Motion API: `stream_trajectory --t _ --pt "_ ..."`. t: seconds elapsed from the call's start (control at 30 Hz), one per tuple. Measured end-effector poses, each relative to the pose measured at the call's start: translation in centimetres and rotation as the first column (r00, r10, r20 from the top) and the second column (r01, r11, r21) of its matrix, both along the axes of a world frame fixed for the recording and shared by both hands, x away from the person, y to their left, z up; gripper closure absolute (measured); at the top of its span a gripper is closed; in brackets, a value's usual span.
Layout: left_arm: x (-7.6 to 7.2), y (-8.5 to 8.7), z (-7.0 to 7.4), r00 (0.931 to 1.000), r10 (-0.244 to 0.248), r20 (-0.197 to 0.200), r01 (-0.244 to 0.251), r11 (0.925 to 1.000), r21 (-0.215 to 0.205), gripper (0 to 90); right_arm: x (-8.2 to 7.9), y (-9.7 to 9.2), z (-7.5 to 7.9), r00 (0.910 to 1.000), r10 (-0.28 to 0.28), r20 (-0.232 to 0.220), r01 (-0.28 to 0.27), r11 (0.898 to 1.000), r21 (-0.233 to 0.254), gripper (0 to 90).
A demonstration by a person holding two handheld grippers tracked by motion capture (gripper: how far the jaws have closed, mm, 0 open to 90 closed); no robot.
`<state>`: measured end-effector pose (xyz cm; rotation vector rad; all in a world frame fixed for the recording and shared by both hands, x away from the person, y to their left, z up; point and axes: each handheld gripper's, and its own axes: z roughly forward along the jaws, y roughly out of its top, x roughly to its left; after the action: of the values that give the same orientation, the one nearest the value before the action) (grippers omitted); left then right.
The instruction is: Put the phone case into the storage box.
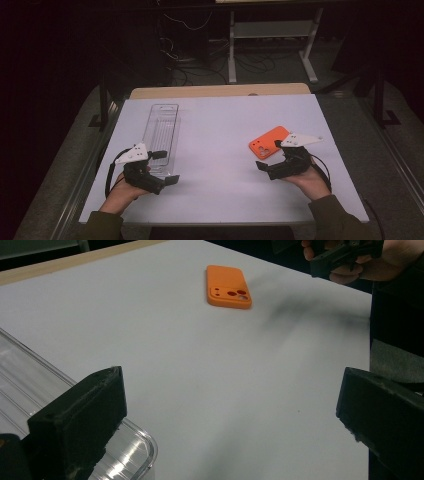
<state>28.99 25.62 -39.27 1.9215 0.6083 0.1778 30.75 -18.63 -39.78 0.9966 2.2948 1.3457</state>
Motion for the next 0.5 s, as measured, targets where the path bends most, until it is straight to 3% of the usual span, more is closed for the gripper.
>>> stream_trajectory --t 0.5 --pt "0.02 -0.01 -0.03 1.0000 0.003 0.000 -0.003 1.0000 -0.002 0.0 1.03 0.02 0.21 0.9999 -0.013 -0.003 0.013 1.000 -0.004 0.0"
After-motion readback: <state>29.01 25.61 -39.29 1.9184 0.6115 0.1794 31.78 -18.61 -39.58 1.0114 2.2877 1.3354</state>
